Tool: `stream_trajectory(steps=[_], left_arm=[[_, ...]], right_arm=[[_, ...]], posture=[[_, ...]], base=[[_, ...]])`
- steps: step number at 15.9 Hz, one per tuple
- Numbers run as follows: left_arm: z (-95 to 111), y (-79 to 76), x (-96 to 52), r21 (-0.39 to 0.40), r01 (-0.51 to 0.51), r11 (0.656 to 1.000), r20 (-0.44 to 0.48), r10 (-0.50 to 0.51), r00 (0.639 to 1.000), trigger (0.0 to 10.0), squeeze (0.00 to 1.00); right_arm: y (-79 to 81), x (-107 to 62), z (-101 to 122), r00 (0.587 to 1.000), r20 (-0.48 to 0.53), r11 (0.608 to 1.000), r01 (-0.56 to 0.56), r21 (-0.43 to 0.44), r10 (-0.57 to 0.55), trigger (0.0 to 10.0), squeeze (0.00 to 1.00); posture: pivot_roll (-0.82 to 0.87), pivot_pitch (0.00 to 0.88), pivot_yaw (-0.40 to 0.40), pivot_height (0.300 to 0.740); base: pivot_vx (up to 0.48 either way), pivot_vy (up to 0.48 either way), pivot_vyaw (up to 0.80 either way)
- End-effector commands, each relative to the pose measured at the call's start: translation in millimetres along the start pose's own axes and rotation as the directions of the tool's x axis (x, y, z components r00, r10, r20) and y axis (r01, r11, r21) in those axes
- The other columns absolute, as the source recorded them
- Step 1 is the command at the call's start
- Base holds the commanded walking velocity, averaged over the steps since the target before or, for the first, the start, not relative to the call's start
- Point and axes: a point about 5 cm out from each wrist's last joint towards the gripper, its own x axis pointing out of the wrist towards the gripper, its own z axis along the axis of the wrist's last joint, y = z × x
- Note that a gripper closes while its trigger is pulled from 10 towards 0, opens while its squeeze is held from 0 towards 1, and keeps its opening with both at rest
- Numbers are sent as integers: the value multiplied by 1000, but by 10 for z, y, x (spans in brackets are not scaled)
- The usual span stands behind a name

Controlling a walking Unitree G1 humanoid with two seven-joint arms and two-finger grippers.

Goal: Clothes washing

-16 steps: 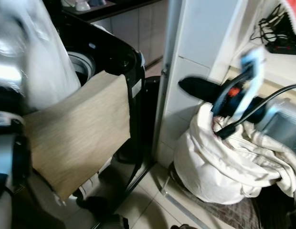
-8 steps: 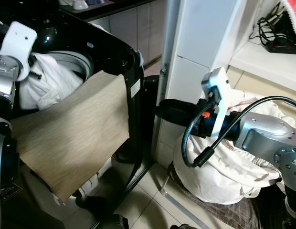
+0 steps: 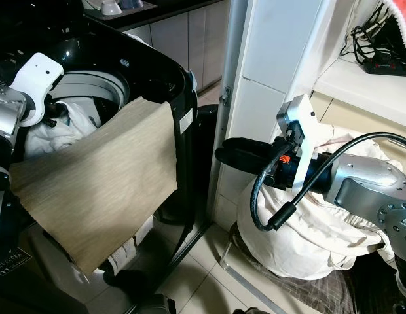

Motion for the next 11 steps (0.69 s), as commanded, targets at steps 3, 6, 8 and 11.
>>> stream_trajectory(steps=[3,6,8,11], left_arm=[[39,-45,-23,39,72,997,-8,-71,997,10000,1000],[6,-89,-24,63,122,991,-34,-120,992,10000,1000],[137,-154,-26,-20,179,984,86,-177,981,10000,1000],[313,-52,-50,-143,56,988,214,-24,976,10000,0]], right_arm=[[-63,-52,-8,999,-4,999,35,-6,-35,10000,0],[-78,-58,-13,999,-7,999,41,-7,-41,10000,0],[-113,-67,-26,998,-15,998,64,-11,-64,10000,0],[-188,-67,-39,993,-22,993,119,1,-119,10000,0]], posture=[[-44,6,24,740],[-43,7,26,740],[-45,5,25,740],[-45,6,25,740]], base=[[0,0,0],[0,0,0],[0,0,0],[0,0,0]])
